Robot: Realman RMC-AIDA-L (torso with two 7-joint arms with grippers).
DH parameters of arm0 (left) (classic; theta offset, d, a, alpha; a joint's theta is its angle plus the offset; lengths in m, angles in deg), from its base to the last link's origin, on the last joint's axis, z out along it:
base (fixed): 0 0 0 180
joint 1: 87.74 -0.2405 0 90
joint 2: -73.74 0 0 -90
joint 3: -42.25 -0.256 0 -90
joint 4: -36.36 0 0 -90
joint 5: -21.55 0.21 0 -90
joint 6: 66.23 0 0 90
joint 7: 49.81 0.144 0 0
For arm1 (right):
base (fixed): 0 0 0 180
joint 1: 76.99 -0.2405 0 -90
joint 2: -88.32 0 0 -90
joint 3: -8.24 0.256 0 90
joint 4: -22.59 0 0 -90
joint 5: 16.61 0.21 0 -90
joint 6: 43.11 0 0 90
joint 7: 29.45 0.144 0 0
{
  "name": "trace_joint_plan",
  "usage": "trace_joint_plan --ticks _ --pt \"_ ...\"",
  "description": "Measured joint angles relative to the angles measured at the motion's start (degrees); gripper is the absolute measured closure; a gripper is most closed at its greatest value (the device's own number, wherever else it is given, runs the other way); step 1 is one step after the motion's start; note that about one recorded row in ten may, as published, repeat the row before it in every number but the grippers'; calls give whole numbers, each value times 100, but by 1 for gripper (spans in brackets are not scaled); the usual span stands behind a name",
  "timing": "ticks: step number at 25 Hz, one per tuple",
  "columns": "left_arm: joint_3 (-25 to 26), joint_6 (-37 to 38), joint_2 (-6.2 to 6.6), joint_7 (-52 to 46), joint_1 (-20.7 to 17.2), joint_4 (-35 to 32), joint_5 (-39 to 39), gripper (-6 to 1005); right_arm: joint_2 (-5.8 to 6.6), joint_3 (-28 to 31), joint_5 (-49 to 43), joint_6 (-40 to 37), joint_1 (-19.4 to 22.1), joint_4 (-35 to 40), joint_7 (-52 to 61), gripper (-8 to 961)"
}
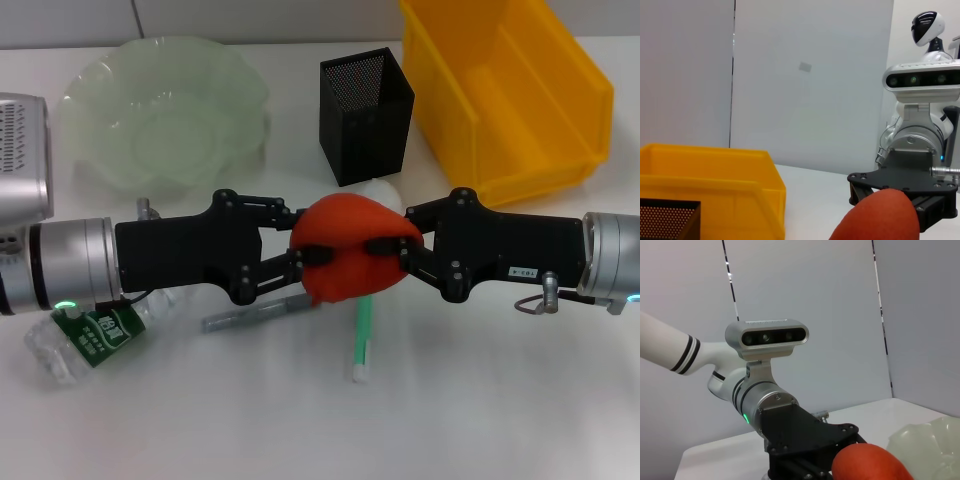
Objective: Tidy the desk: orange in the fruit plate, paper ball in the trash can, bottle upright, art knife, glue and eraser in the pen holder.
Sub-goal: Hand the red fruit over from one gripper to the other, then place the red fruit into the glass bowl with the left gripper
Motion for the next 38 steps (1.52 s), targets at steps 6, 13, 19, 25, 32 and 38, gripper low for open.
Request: trace_joint_plan --ticks 6,13,19,25,32,38 --pt "-18 0 0 -5 26 0 -5 664 5 0 -30 -6 -54 0 32 907" --pt "-16 8 14 -46 29 -26 -6 727 2 38 172 -54 10 13 -55 732" --pt "11 19 18 -57 32 -34 -6 773 3 2 231 -43 33 33 -79 526" --pt "15 36 19 -59 32 -35 -35 804 1 0 206 -21 30 31 -81 373" --pt "28 37 28 -67 7 -54 -177 857 3 0 196 -56 74 36 -85 215" --pt "122 -25 61 -68 -182 -138 -994 902 12 0 192 -78 214 75 -107 193"
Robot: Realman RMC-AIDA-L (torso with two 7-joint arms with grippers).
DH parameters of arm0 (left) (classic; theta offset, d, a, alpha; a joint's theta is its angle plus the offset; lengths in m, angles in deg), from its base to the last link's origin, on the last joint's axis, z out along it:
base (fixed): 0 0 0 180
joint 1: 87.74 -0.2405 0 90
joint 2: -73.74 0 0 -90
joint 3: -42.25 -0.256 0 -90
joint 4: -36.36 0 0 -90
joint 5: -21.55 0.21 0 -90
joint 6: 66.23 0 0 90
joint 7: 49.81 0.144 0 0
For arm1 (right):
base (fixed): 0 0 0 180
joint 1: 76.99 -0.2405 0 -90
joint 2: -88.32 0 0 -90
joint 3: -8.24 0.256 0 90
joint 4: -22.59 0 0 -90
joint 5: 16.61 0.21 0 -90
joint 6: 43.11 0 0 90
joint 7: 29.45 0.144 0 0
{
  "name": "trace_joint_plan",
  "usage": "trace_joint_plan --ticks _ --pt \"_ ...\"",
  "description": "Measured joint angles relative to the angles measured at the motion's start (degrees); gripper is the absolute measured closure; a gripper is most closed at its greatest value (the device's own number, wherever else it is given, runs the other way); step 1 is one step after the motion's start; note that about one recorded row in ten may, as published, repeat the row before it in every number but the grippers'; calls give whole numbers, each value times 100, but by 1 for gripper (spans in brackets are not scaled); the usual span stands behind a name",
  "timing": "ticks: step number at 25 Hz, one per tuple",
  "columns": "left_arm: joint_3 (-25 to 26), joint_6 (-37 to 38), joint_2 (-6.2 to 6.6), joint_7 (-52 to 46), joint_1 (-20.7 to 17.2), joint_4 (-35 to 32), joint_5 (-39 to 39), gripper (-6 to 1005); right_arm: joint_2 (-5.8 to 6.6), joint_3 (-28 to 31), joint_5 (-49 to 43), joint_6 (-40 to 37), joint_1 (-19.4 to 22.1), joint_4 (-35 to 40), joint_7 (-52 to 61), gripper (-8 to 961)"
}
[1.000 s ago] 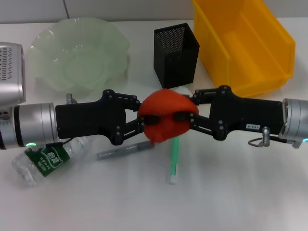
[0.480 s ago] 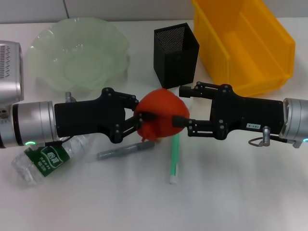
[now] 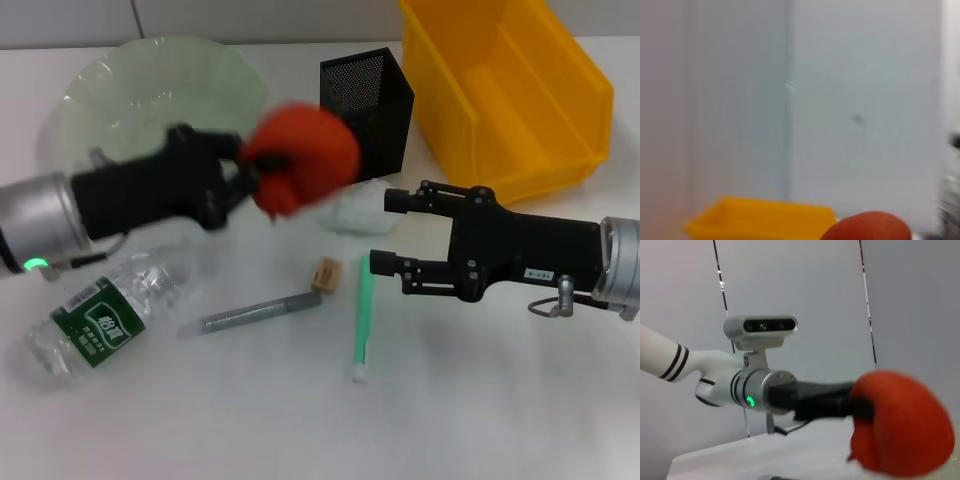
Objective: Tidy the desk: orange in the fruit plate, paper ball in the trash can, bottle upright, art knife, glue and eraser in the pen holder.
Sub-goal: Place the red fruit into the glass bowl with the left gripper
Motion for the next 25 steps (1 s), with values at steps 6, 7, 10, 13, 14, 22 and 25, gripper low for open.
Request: trace_joint_plan --ticks 6,7,10,13,14,22,25 --pt "506 -515 -23 15 -105 51 -844 943 -2 0 1 -5 62 2 -24 193" --pt "525 -715 -31 30 -104 104 -999 942 -5 0 1 -5 66 -6 -24 193" --pt "528 -1354 -47 88 -62 284 -1408 939 -7 0 0 -17 71 -24 -25 194" --pt "530 -1947 -51 222 25 472 -1745 937 -6 0 1 -55 94 -22 -25 194" --pt "536 -2370 -54 360 85 605 -2033 936 -6 0 4 -57 98 -22 -25 194" --pt "540 -3022 -61 495 181 775 -2417 928 -3 0 20 -62 129 -3 -24 194" --pt "542 -3049 -62 498 186 780 -2422 926 -3 0 18 -65 130 2 -24 193"
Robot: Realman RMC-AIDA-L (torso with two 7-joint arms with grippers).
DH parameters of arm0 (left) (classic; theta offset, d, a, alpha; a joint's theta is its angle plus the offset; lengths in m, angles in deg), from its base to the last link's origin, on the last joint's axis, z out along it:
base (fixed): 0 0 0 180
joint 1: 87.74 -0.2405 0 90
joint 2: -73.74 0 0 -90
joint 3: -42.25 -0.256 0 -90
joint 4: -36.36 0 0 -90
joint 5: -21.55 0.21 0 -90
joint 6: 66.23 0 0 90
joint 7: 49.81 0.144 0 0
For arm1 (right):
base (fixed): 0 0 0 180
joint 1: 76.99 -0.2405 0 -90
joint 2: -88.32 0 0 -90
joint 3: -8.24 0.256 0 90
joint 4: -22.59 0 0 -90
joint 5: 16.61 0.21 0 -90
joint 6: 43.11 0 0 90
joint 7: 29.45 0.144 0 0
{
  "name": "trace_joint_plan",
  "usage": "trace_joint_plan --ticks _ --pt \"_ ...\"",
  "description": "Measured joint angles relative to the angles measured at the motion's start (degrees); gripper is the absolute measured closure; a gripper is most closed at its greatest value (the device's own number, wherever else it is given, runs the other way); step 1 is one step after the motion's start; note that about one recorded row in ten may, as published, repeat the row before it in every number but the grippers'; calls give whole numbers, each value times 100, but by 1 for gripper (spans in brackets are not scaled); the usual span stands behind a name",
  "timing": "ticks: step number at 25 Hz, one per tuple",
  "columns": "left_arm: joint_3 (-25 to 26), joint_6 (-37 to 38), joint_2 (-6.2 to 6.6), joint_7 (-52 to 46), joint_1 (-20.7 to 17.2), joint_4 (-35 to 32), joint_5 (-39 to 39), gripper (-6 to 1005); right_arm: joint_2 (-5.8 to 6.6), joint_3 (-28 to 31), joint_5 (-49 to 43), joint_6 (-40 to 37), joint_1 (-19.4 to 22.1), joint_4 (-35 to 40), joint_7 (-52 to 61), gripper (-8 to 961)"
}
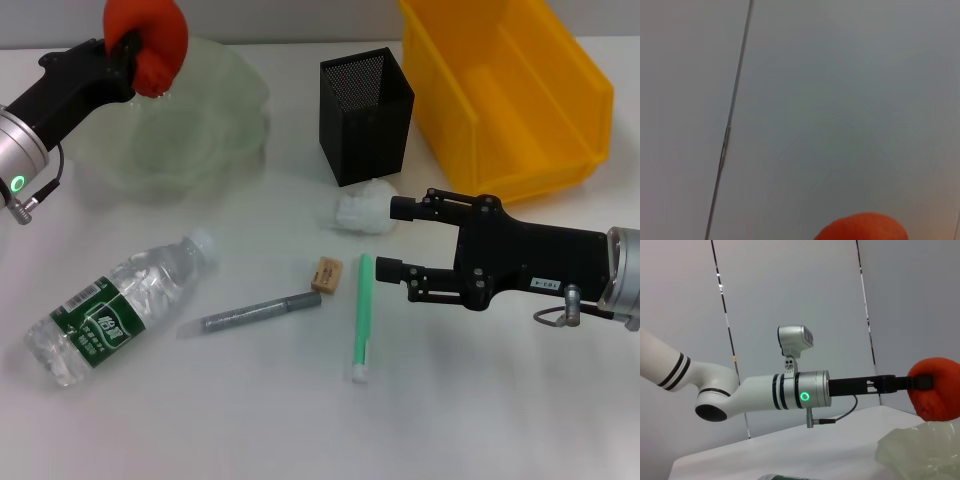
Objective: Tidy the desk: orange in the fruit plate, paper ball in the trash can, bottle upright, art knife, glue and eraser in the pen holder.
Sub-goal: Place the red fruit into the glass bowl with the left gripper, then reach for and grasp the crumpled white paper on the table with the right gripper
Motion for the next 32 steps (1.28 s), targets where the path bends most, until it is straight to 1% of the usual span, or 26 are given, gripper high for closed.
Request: trace_joint_plan --ticks 6,12,18,22,24,26,28,29,30,31,32 --pt "-28 71 0 16 2 4 -8 920 8 0 9 0 0 3 0 193" --pt "-10 151 0 30 5 4 -15 708 9 0 18 0 0 2 0 194" --pt "3 191 0 4 4 7 -16 531 12 0 18 -1 0 2 0 193" --pt "16 192 0 -51 -3 9 -25 361 19 12 18 0 0 15 1 193" --pt "28 208 2 -119 -18 9 -29 194 19 28 18 0 0 38 14 193" --pt "27 258 7 -186 -34 9 -31 194 19 40 18 0 2 42 20 193" --pt "-44 840 51 -552 -150 -17 8 194 18 60 22 0 4 44 34 193" --pt "-44 840 51 -552 -150 -17 8 194 18 60 22 0 4 44 34 193" --pt "-101 1108 70 -655 -202 -49 25 194 18 61 23 0 5 45 37 193" --pt "-410 1641 121 -949 -361 -207 38 194 18 61 24 0 6 48 43 193" --pt "-410 1641 121 -949 -361 -207 38 194 18 61 24 0 6 48 43 193"
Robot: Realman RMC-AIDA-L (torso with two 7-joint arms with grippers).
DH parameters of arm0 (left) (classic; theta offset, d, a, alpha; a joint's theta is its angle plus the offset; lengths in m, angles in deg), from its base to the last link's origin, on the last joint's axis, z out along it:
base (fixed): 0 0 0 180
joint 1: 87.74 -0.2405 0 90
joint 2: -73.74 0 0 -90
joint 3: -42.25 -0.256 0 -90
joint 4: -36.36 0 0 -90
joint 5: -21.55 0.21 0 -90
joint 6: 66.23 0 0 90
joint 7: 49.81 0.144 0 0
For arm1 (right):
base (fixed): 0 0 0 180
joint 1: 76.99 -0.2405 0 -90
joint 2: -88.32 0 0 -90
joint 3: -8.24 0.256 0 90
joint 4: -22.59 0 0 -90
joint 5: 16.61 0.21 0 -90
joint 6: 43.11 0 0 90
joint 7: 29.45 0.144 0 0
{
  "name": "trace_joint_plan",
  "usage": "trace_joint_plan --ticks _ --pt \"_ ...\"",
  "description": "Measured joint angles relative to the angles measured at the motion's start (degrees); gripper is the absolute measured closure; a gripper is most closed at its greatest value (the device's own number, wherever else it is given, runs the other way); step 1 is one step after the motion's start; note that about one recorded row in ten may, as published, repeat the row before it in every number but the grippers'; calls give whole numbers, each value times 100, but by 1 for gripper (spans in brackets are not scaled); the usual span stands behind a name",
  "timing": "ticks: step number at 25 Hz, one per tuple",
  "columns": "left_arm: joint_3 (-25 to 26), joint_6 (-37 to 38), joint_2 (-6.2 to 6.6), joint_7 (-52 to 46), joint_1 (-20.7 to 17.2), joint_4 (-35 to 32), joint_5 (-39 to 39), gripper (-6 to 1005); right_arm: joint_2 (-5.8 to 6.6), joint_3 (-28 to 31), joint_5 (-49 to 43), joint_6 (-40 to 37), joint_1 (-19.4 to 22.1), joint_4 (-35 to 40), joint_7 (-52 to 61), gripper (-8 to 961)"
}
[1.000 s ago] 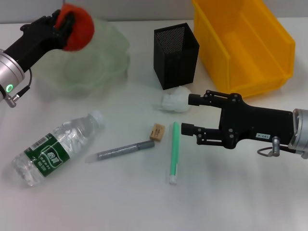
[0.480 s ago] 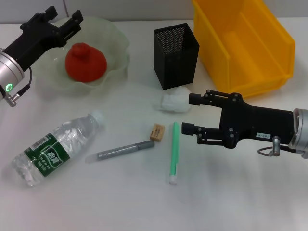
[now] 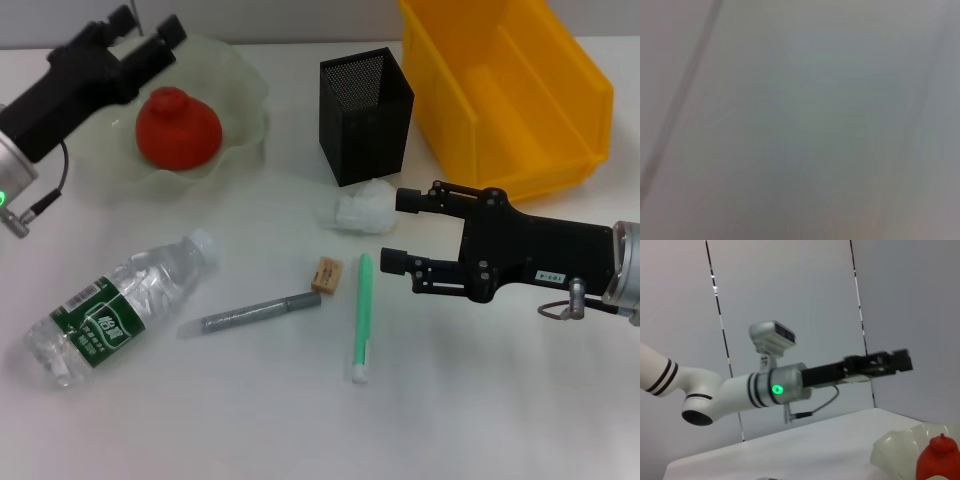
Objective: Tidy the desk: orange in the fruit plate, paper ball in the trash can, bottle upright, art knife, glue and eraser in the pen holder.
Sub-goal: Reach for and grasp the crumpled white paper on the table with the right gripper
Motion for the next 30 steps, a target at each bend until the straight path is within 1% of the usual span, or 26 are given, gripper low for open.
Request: trace_joint_plan --ticks 1,3,4,5,6,8,9,10,11,12,16,22,23,24,25,26,27,28,29,30 --pt "-91 102 11 -76 -37 -47 0 194 0 3 10 0 1 8 13 193" --pt "-609 550 70 -379 -225 -297 3 194 0 5 21 0 2 19 33 193" --pt "-994 835 146 -475 -365 -440 6 194 4 1 40 0 3 73 107 193" --pt "-994 835 146 -475 -365 -440 6 194 4 1 40 0 3 73 107 193" --pt "-1238 1012 196 -491 -437 -504 16 194 6 -22 43 -23 3 165 217 193" --pt "-1513 1272 272 -498 -540 -578 92 194 6 -35 43 -49 3 202 264 194" --pt "-1636 1553 323 -488 -612 -634 407 194 10 -44 43 -110 3 239 329 194" --pt "-1636 1553 323 -488 -612 -634 407 194 10 -44 43 -110 3 239 329 194" --pt "-1630 1806 344 -457 -642 -671 839 194 14 -45 43 -156 0 286 386 194" --pt "-1630 1806 344 -457 -642 -671 839 194 14 -45 43 -156 0 286 386 194" --pt "-1620 2137 356 -382 -699 -768 1535 194 18 -44 19 -204 -7 373 516 194" --pt "-1619 2192 363 -173 -788 -776 1639 194 19 -44 5 -178 -21 468 734 194" --pt "-1618 2190 363 -140 -790 -772 1637 195 23 -44 5 -174 -22 567 913 194" --pt "-1617 2171 357 -88 -793 -769 1636 195 24 -72 -12 -181 -25 874 1441 194" --pt "-1617 2171 357 -88 -793 -769 1636 195 24 -72 -12 -181 -25 874 1441 196" --pt "-1617 2164 352 -71 -793 -771 1636 195 32 -191 -87 -226 -37 1393 2106 198" --pt "-1617 2161 346 -46 -794 -774 1636 195 32 -191 -87 -226 -37 1393 2106 198" --pt "-1617 2159 343 -32 -793 -774 1636 195 39 -258 -135 -250 -46 1644 2403 198" --pt "-1618 2156 339 -13 -792 -774 1637 195 64 -457 -348 -273 -101 2228 3099 199" --pt "-1618 2151 331 22 -789 -773 1639 195 64 -457 -348 -273 -101 2228 3099 199"
